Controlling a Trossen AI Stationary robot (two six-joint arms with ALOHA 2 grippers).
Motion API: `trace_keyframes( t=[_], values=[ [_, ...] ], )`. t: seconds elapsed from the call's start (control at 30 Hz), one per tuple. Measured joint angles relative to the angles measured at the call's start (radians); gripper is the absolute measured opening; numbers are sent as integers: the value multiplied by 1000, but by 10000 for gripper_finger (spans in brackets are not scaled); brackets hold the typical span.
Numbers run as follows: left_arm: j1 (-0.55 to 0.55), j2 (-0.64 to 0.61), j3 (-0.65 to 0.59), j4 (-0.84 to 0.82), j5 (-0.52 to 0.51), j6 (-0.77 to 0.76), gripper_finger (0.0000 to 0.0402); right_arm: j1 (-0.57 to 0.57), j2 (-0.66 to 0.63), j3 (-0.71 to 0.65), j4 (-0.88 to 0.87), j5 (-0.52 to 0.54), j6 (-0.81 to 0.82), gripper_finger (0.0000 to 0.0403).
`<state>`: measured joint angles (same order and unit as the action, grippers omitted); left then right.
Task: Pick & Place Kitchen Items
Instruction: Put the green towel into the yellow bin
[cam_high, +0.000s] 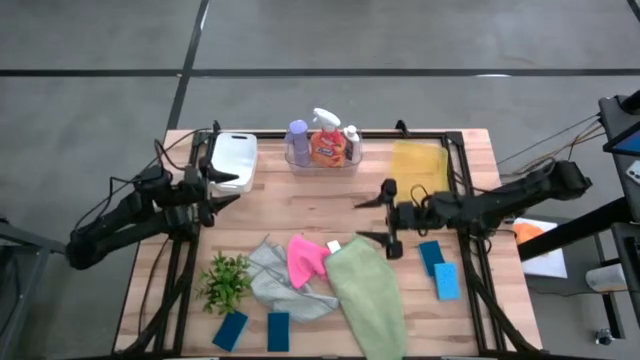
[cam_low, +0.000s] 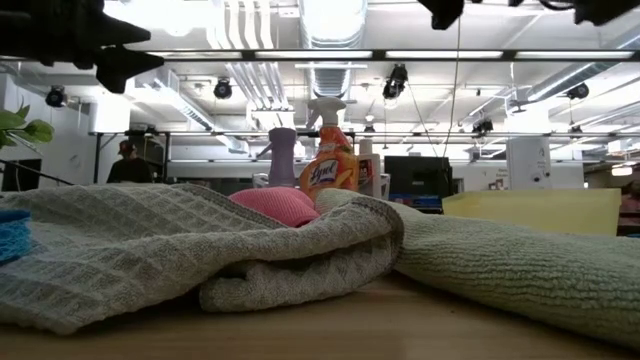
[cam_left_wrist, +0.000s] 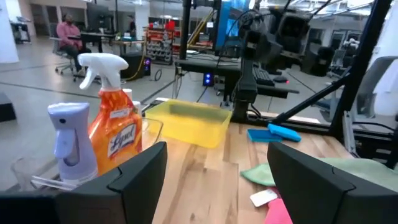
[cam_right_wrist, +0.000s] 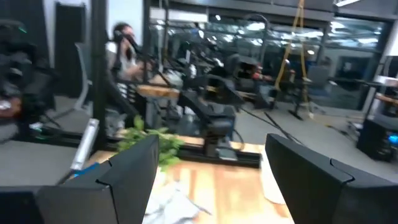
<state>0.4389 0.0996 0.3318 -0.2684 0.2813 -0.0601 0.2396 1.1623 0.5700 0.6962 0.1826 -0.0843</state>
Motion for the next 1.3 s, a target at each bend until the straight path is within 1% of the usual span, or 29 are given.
trace_keyframes(
  t=[0.1,0.17,0.27,0.37,0.57,0.9,0.97,1.03,1.1,1.23,1.3],
  values=[
    [0,2,-22,11,7,-1,287,55,36,-57,102,29,12,297],
    [0,2,-49,45,8,-9,287,85,65,-79,142,70,25,297],
    [0,4,-98,102,7,-19,287,117,113,-84,147,131,50,297],
    [0,8,-146,135,4,-24,287,132,154,-74,133,154,75,297],
    [0,8,-189,149,2,-27,287,139,208,-52,124,162,88,297],
    [-1,16,-189,169,1,-23,287,145,350,-4,123,155,131,297],
    [-1,21,-189,165,1,-20,287,145,386,13,123,137,144,297],
    [-2,27,-189,170,0,-17,287,145,412,27,99,134,164,297],
    [-2,28,-189,168,0,-15,287,145,425,51,38,131,191,297],
    [-2,29,-189,168,-6,7,287,144,441,120,-184,131,248,297],
    [-2,28,-189,168,-25,11,287,144,449,171,-303,131,267,297]
  ],
)
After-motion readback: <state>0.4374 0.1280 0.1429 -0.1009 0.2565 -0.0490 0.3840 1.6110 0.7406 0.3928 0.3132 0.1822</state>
